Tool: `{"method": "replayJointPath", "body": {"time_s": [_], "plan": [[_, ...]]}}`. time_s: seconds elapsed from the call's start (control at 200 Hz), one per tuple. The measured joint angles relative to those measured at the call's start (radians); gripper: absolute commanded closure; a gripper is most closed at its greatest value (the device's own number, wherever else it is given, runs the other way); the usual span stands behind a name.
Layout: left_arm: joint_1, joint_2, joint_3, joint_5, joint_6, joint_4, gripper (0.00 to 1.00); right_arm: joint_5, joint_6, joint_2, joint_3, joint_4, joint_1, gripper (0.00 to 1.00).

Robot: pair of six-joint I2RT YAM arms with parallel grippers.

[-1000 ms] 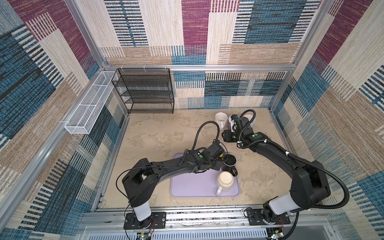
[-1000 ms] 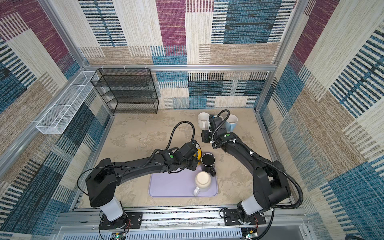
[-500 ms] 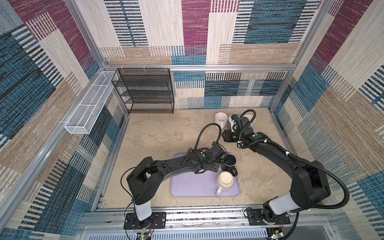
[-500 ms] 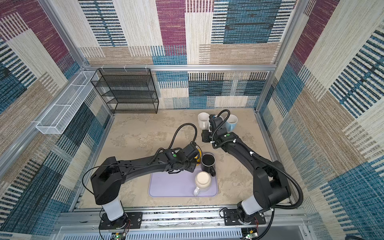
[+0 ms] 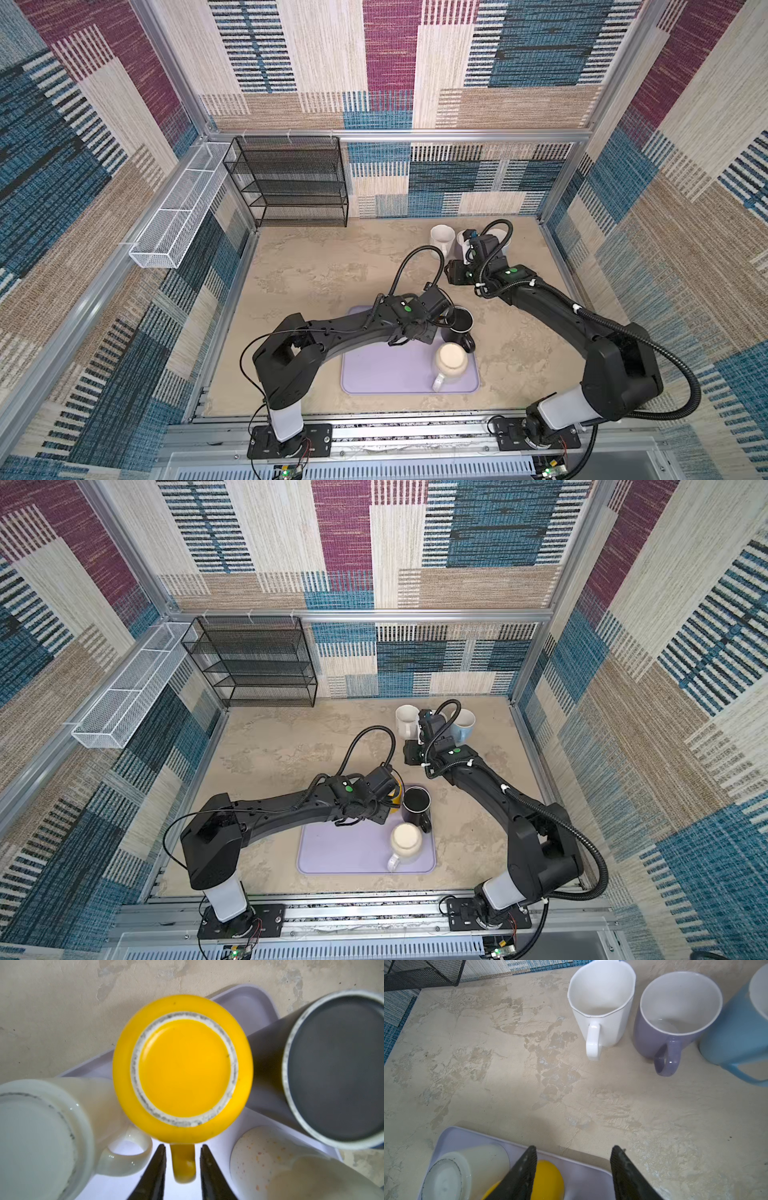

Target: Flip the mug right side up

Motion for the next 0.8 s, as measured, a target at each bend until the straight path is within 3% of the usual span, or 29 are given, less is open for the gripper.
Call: {"method": "replayJointPath", "body": {"time_s": [0.802], "plan": [[-0.001,-0.001,-0.051,-0.005,0.007,0.096,0.70,0.008,0.000,-0.031,-0.016,-0.002,0.000,0.41]]}}
